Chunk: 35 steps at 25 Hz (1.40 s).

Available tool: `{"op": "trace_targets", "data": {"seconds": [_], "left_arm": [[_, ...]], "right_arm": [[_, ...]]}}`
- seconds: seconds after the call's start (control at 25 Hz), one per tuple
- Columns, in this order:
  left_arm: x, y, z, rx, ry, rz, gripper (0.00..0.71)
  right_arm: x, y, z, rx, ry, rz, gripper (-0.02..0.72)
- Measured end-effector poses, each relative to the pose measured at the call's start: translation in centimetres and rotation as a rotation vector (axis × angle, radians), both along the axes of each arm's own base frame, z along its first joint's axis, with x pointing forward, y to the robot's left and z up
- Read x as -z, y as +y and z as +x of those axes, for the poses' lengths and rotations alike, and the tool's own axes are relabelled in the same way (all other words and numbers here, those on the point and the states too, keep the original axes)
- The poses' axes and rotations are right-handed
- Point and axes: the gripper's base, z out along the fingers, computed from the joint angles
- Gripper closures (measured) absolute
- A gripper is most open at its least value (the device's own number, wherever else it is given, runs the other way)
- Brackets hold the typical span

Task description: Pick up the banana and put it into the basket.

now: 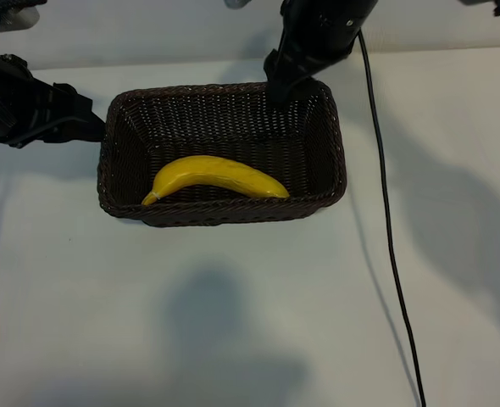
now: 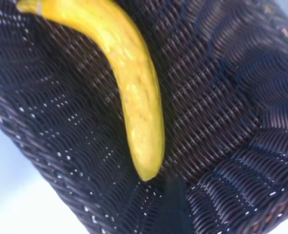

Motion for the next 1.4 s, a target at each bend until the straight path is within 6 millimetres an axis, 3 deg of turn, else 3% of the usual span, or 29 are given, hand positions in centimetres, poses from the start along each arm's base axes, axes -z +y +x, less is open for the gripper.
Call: {"op": "trace_targets", "data": {"seconds": [0.24,1.4], "left_arm": [[0.0,0.0,0.0,0.000,0.000,0.000,0.168],[0.0,0.0,0.0,0.003,-0.001,0.001,0.168]], "right_arm": [[-1.9,-0.3,-0.7,0.045,-0.012,0.042,0.074],[-1.6,-0.9,-0.4,0.125,-0.017,-0.010,0.103]]}}
